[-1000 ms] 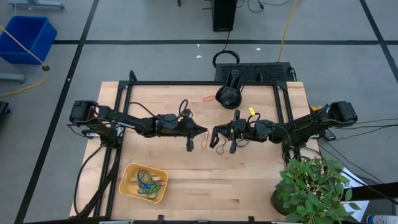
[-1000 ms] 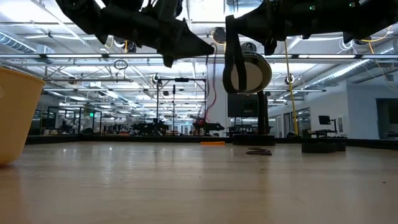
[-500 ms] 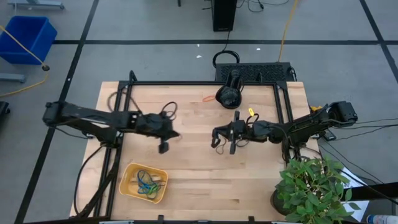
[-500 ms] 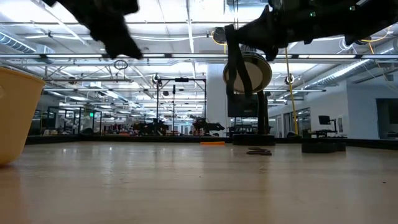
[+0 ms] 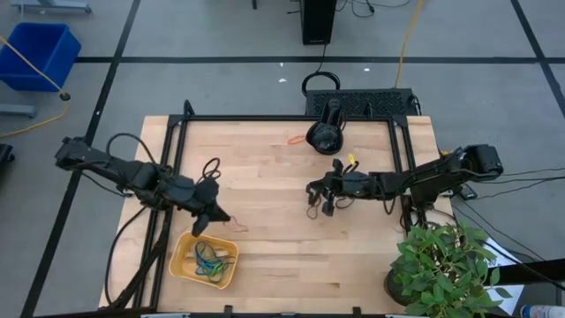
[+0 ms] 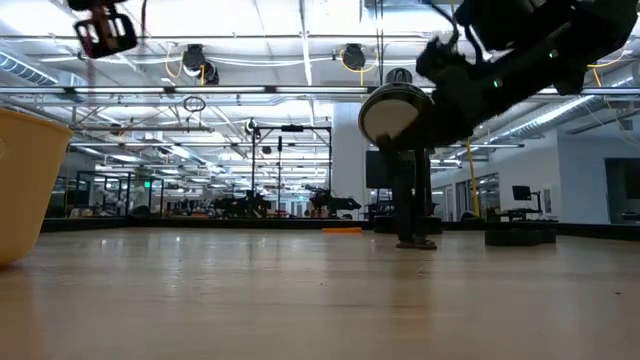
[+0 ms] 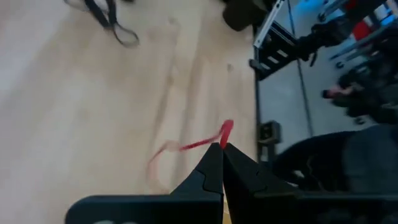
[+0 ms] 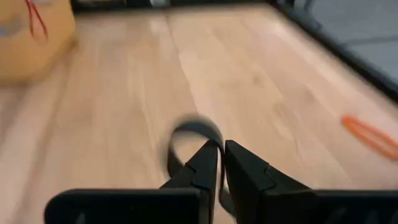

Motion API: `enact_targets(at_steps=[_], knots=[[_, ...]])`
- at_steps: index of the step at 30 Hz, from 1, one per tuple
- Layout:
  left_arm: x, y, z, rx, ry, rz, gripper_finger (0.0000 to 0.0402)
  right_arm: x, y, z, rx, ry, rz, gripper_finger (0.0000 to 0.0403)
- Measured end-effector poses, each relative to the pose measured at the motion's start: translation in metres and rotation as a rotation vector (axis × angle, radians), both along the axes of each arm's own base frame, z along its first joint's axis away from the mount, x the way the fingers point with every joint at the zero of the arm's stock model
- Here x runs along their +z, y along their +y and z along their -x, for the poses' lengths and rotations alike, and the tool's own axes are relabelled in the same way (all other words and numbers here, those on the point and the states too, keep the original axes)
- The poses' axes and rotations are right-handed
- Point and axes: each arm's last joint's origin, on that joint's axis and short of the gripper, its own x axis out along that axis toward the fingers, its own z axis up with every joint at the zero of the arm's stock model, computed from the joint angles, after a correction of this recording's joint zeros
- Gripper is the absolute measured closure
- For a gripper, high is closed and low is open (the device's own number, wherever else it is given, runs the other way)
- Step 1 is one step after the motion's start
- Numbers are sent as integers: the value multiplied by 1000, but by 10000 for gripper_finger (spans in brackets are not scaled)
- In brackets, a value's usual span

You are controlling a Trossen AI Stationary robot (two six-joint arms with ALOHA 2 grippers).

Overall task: Pick and place rubber bands into bin
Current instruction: Put the red rubberband into the yellow bin

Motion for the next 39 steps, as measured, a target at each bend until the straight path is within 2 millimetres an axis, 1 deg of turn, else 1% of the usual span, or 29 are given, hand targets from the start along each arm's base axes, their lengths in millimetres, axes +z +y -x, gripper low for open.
enact_targets(at_steps=[3,7,12,16,22,28,33,36,39], knots=[[-2,-9,1,9,59,102,401,-12,-1,2,-17,85,-20,374],[-7,-22,2,8,188,278,401,-27,-1,2,-30,180,-33,374],[-18,-42,3,15,447,480,401,-41,-1,0,-31,237,-30,374],[-32,-60,0,28,652,560,401,-47,-1,-2,-31,254,-29,374],[-60,-78,-11,82,811,517,401,-48,-1,-3,-31,244,-30,374],[-85,-86,-21,125,904,453,395,-48,-1,-3,-31,246,-30,374],[-95,-89,-24,148,930,422,396,-48,-1,-3,-30,246,-30,374],[-98,-88,-26,164,914,398,395,-48,-1,-3,-30,246,-30,374],[-98,-86,-28,171,876,368,384,-48,-1,-3,-30,246,-30,374]])
